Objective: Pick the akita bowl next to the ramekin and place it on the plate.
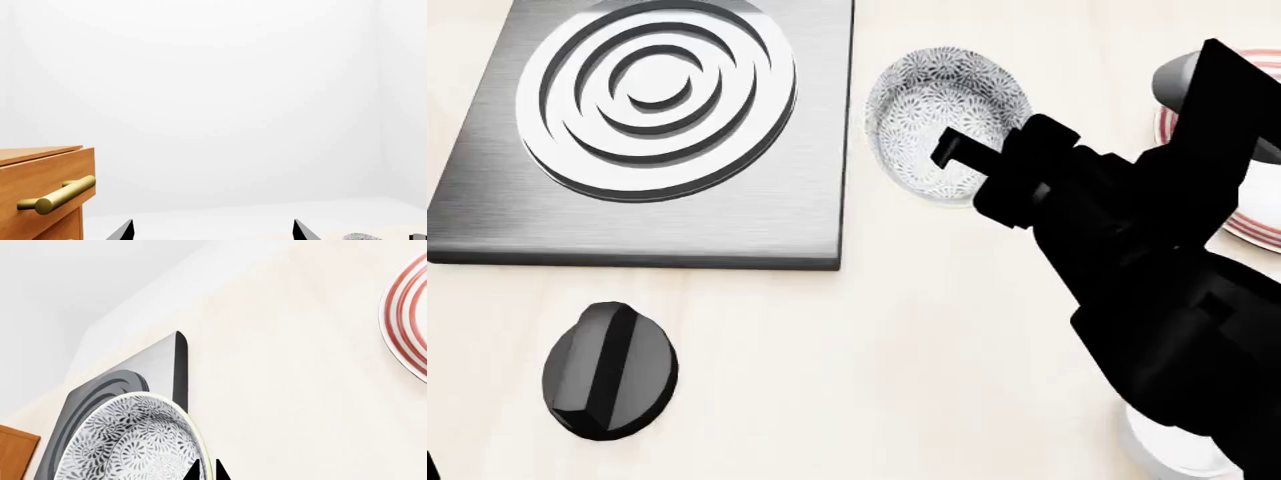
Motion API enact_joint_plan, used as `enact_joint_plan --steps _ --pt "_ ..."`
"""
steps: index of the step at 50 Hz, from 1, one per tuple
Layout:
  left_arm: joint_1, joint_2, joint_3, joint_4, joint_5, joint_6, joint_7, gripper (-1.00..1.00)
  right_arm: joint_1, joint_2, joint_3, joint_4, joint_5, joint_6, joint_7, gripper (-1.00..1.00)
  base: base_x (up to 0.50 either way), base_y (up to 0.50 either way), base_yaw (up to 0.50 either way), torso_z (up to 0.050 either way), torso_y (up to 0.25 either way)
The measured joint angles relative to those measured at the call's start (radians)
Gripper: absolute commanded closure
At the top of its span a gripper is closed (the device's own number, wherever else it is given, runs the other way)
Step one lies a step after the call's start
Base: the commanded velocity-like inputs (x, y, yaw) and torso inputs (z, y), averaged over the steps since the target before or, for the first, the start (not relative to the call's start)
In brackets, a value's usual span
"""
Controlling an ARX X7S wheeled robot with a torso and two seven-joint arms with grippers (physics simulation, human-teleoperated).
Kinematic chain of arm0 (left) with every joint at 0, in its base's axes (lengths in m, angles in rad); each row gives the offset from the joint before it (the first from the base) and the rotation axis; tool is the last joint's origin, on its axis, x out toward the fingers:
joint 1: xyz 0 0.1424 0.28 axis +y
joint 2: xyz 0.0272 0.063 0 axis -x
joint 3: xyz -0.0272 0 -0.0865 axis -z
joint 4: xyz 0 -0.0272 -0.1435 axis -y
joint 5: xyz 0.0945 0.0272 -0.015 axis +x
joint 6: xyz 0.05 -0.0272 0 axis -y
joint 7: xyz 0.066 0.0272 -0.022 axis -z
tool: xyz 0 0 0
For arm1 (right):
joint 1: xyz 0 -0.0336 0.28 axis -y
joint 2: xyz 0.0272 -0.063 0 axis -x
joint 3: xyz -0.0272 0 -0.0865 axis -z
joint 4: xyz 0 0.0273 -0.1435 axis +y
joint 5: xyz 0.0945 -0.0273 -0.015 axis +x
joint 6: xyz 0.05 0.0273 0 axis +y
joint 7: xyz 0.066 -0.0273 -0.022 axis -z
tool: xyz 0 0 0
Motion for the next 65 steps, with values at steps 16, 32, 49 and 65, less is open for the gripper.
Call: enact_joint_plan --steps 16,32,49,65 --pt "0.012 0.000 -0.016 -0.001 -0.003 -0.003 0.005 -1.00 0.054 -0.031 -0.003 0.132 0.012 0.036 -0.041 1.00 0.00 0.00 0.00 0.000 0.001" --pt "0.024 0.002 -0.024 -0.002 -0.001 -0.006 0.007 -1.00 0.118 -0.059 -0.011 0.261 0.031 0.084 -0.046 1.00 0.00 0.00 0.00 0.000 0.000" --pt "0.046 0.005 -0.042 -0.004 0.001 -0.012 0.013 -1.00 0.187 -0.083 -0.022 0.408 0.033 0.130 -0.058 1.00 0.00 0.00 0.00 0.000 0.001" --pt "0.070 0.005 -0.060 -0.008 0.005 -0.013 0.020 -1.00 0.220 -0.089 -0.022 0.505 0.029 0.143 -0.077 1.00 0.00 0.00 0.00 0.000 0.001"
